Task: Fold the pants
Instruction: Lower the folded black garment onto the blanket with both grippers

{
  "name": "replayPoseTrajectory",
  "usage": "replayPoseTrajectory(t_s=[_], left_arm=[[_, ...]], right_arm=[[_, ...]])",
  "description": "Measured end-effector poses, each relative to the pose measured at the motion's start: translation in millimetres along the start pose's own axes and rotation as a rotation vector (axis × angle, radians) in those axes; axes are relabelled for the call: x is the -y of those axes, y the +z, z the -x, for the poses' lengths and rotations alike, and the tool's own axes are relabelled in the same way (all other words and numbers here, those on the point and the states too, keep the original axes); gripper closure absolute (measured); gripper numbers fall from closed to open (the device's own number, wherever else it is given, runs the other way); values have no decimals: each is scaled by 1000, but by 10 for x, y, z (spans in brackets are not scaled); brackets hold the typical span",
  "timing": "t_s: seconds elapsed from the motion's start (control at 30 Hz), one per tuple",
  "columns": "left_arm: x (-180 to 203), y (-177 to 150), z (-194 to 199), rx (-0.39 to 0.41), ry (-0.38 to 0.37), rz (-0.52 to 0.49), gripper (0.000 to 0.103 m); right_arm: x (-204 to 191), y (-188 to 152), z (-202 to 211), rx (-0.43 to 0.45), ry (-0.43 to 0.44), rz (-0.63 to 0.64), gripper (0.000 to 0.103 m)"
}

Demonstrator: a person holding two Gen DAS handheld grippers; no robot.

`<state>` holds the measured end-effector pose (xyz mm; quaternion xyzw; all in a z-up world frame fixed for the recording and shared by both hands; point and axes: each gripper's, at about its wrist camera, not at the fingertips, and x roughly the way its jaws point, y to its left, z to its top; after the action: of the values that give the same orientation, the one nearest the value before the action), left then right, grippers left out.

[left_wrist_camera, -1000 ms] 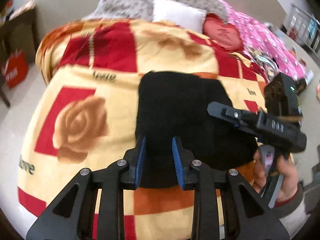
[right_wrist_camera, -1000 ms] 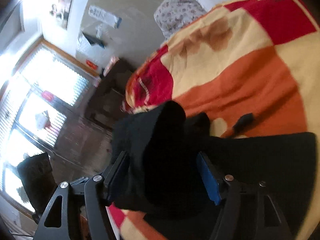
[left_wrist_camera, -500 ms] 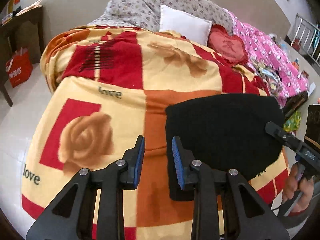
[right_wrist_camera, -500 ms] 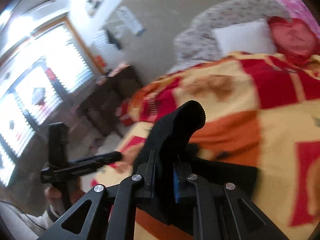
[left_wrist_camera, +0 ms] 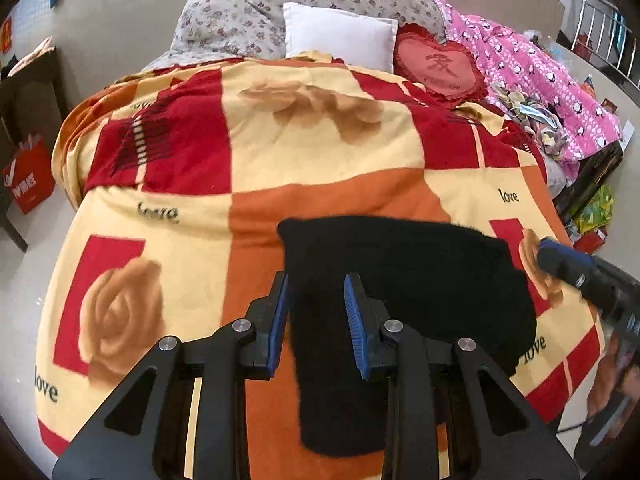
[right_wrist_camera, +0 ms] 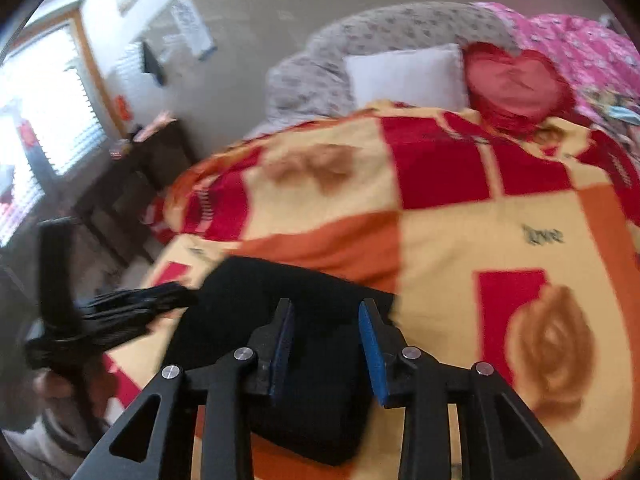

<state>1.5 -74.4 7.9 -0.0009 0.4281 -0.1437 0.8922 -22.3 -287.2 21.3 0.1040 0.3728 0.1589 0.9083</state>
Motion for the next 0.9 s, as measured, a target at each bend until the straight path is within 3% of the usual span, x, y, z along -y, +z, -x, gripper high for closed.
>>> replayPoseTrajectory(t_s=[0.17,0.33,0.47,0.9], left_arm=[[138,19,-283,-35,67,-39,64],[96,3,-425,-32,88,-28,49],[31,5,-437,-40,59,14,46],[125,-127,-292,-34,77,-11,46]], right_arm=[[15,2,-587,-105,-30,-14,71],[97,32,-819,-110,-50,-36,71],[38,60,-727,-120,-60,-16,71],[-235,-259,-240,-124,-60,56,71]])
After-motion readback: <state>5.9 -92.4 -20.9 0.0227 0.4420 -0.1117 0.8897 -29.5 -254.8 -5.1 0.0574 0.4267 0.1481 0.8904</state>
